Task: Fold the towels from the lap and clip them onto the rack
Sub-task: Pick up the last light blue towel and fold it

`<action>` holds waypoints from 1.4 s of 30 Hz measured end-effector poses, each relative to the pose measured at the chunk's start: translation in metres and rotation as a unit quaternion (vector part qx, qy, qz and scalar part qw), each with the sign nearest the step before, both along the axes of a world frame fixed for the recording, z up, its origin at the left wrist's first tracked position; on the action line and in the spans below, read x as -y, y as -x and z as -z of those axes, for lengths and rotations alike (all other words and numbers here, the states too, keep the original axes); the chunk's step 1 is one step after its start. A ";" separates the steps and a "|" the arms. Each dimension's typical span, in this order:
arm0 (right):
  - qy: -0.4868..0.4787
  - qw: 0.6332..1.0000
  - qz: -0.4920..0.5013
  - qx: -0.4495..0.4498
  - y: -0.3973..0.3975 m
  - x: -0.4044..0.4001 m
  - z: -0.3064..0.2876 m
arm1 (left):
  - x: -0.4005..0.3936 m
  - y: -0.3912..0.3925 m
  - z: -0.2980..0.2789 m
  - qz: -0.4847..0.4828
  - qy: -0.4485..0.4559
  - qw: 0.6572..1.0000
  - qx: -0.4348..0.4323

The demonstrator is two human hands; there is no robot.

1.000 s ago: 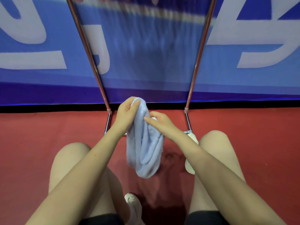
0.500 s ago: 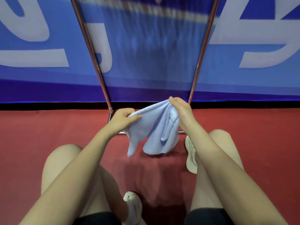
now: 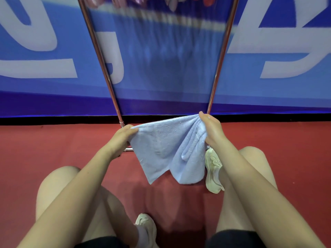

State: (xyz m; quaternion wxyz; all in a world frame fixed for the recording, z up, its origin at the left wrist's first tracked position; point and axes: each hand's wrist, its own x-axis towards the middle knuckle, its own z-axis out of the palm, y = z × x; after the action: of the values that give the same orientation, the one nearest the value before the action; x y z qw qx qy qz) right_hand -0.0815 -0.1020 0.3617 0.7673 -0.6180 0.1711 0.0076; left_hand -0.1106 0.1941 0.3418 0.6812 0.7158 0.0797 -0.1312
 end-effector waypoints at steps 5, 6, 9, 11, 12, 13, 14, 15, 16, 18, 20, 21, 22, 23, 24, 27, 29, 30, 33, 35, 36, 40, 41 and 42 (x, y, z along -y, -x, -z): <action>-0.033 0.999 0.006 0.000 0.000 0.007 0.001 | 0.006 -0.011 0.002 -0.079 0.062 0.993 -0.057; -0.036 0.999 0.006 0.001 0.001 0.009 0.002 | 0.009 -0.012 0.003 -0.101 0.057 0.990 -0.079; -0.004 1.000 0.008 -0.022 0.003 0.009 0.000 | 0.019 -0.012 0.008 -0.105 0.049 0.986 -0.122; 0.044 0.998 0.017 -0.040 0.004 0.009 -0.002 | 0.025 -0.013 0.007 -0.107 0.057 0.986 -0.114; 0.094 0.995 0.018 -0.026 0.003 0.011 -0.001 | 0.027 -0.015 0.006 -0.119 0.064 0.985 -0.106; 0.166 0.986 0.011 0.000 0.002 0.013 0.003 | 0.029 -0.017 0.005 -0.136 0.071 0.983 -0.099; 0.257 0.966 -0.006 0.025 0.002 0.015 0.006 | 0.030 -0.019 0.004 -0.150 0.080 0.981 -0.092; 0.355 0.934 -0.024 0.034 0.002 0.017 0.010 | 0.032 -0.020 0.003 -0.156 0.085 0.980 -0.086; 0.440 0.897 -0.038 0.030 0.003 0.018 0.013 | 0.035 -0.020 0.001 -0.159 0.084 0.980 -0.080; 0.538 0.841 -0.057 0.026 0.003 0.017 0.016 | 0.040 -0.020 0.001 -0.165 0.076 0.981 -0.070; 0.564 0.823 -0.067 0.031 0.001 0.014 0.015 | 0.046 -0.021 -0.001 -0.170 0.078 0.981 -0.059; 0.553 0.829 -0.072 0.033 0.000 0.012 0.015 | 0.048 -0.021 -0.003 -0.172 0.076 0.981 -0.051; 0.520 0.851 -0.073 0.030 -0.001 0.010 0.015 | 0.050 -0.022 -0.006 -0.174 0.071 0.981 -0.041; 0.465 0.883 -0.067 0.026 -0.001 0.008 0.014 | 0.052 -0.022 -0.008 -0.176 0.063 0.982 -0.031; 0.394 0.917 -0.059 0.018 0.000 0.003 0.013 | 0.055 -0.022 -0.011 -0.175 0.060 0.982 -0.025; 0.228 0.973 -0.043 0.010 0.006 -0.017 0.010 | 0.070 -0.019 -0.018 -0.134 0.065 0.989 -0.016; 0.151 0.988 -0.042 0.013 0.008 -0.031 0.008 | 0.082 -0.015 -0.019 -0.110 0.070 0.991 -0.018; 0.107 0.993 -0.041 0.014 0.007 -0.038 0.006 | 0.088 -0.014 -0.019 -0.112 0.080 0.990 -0.017; -0.006 0.999 -0.031 -0.002 0.004 -0.053 0.001 | 0.104 -0.013 -0.014 -0.139 0.108 0.984 -0.019; -0.058 0.997 -0.051 -0.019 0.003 -0.061 -0.002 | 0.107 -0.013 -0.013 -0.142 0.115 0.983 -0.022; -0.102 0.992 -0.070 -0.023 0.004 -0.064 -0.003 | 0.107 -0.014 -0.012 -0.138 0.121 0.983 -0.018; -0.150 0.976 -0.156 0.019 0.010 -0.074 -0.010 | 0.101 -0.018 -0.014 -0.155 0.134 0.979 -0.011; -0.100 0.979 -0.176 0.036 0.011 -0.076 -0.011 | 0.099 -0.019 -0.014 -0.168 0.128 0.977 -0.018; -0.045 0.980 -0.186 0.049 0.012 -0.077 -0.012 | 0.098 -0.019 -0.014 -0.174 0.119 0.977 -0.025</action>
State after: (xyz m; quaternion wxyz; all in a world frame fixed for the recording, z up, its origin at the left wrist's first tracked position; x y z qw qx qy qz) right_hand -0.0938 -0.0254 0.3735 0.7868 -0.6037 0.0151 0.1278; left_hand -0.0911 0.0965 0.3554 0.7718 0.6010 0.2043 -0.0374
